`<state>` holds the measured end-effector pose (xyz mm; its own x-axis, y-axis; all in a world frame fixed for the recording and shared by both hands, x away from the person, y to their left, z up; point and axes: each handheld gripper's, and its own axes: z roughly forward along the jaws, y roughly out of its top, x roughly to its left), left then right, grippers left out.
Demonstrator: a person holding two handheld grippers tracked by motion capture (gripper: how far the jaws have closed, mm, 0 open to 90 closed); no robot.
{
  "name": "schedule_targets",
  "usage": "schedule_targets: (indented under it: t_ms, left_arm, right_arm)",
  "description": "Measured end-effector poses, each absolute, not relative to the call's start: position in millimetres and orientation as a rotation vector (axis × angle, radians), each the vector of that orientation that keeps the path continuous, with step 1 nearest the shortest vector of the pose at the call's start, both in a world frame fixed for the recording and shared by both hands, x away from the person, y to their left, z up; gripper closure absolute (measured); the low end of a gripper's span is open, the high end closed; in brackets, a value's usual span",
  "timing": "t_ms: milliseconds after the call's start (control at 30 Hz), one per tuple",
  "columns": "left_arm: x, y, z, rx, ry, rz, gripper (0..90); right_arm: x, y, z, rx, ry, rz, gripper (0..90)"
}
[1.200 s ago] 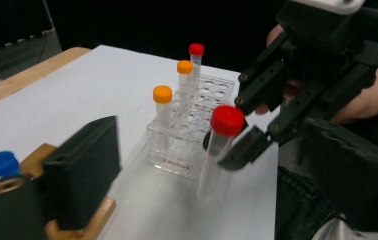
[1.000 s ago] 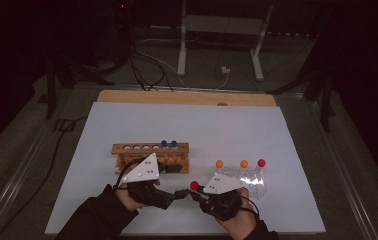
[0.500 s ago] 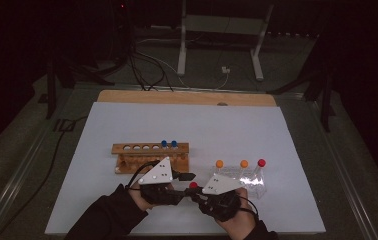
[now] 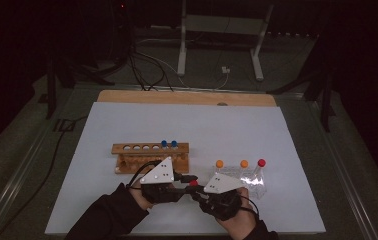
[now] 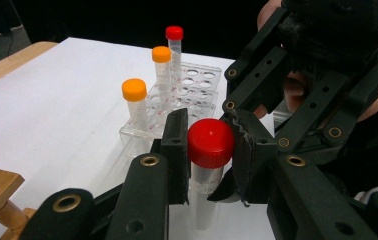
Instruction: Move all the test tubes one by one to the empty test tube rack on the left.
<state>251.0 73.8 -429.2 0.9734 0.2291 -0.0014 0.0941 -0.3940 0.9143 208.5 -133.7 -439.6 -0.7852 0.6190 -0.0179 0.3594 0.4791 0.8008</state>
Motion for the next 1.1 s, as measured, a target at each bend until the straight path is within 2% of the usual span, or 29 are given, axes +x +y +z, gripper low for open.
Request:
schedule_targets:
  t_ms: [67, 200, 433, 533, 800, 900, 1100]
  left_arm:
    - [251.6, 74.7, -426.8, 1.98, 0.224, 0.137, 71.7]
    - [251.6, 76.6, -422.2, 1.99, 0.219, 0.146, 71.8]
    - [254.5, 88.1, -406.7, 1.994, 0.242, 0.2, 71.7]
    - [256.2, 96.1, -398.0, 1.992, 0.259, 0.236, 71.7]
    - [261.9, 121.0, -375.7, 1.976, 0.301, 0.316, 71.7]
    - [266.4, 132.2, -370.4, 1.966, 0.335, 0.342, 71.7]
    - [277.0, 156.9, -358.8, 1.946, 0.401, 0.392, 71.7]
  right_arm:
    - [207.7, -134.3, -438.7, 0.826, 2.417, 1.226, 72.2]
    - [205.5, -136.3, -434.5, 0.83, 2.365, 1.234, 55.0]
    - [206.5, -146.6, -429.4, 0.859, 2.311, 1.253, 39.3]
    - [206.8, -149.7, -427.7, 0.878, 2.285, 1.251, 25.5]
    - [208.8, -155.9, -426.6, 0.915, 2.254, 1.27, 14.1]
    - [209.9, -157.7, -426.6, 0.948, 2.235, 1.277, 3.2]
    - [209.8, -160.8, -426.6, 0.936, 2.242, 1.316, 0.0]
